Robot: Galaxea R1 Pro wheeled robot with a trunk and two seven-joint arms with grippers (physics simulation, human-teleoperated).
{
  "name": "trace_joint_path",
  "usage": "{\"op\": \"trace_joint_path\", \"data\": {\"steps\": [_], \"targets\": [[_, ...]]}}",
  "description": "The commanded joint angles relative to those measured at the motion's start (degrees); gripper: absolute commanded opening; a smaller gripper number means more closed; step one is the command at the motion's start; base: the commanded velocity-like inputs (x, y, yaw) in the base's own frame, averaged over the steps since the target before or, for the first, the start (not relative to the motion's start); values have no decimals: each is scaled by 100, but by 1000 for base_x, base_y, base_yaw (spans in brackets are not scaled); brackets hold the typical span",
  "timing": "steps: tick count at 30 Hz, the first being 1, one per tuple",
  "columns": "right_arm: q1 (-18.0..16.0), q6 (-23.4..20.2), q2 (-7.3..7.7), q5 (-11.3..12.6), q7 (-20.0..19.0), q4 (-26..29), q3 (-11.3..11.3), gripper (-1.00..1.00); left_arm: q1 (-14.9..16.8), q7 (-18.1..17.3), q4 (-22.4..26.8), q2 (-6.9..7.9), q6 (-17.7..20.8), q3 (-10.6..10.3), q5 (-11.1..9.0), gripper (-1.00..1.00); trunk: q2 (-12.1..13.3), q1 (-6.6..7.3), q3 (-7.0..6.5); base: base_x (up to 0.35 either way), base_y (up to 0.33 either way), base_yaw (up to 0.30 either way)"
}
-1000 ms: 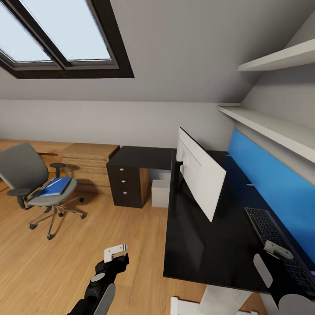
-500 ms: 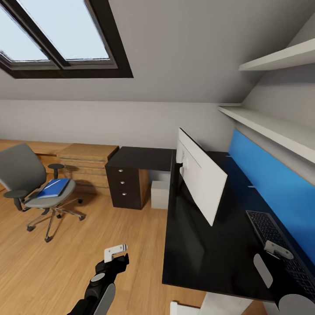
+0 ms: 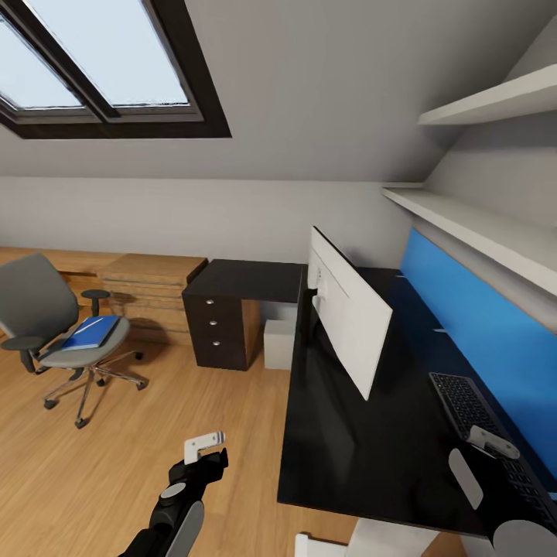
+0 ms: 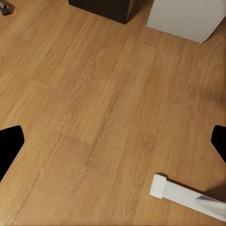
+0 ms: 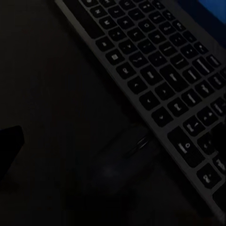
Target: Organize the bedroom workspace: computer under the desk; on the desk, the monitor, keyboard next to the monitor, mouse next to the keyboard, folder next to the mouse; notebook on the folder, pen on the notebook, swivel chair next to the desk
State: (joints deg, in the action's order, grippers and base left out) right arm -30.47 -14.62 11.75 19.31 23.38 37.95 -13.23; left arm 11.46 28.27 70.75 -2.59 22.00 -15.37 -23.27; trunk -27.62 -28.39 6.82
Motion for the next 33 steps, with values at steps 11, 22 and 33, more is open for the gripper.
{"op": "trace_joint_path", "data": {"steps": [11, 22, 33], "targets": [[-3, -139, 2, 49, 43, 11, -10, 100, 5, 55, 98, 4, 11, 29, -62, 100, -11, -3, 12, 0, -12, 0], [-3, -361, 280, 807, 34, 11, -21, 100, 5, 72, 244, -4, 6, 43, -77, 100, -292, -157, 138, 0, 0, 0], [-3, -385, 308, 966, 20, 36, 10, 100, 5, 67, 239, -5, 6, 41, -74, 100, -332, -179, 156, 0, 0, 0]]}}
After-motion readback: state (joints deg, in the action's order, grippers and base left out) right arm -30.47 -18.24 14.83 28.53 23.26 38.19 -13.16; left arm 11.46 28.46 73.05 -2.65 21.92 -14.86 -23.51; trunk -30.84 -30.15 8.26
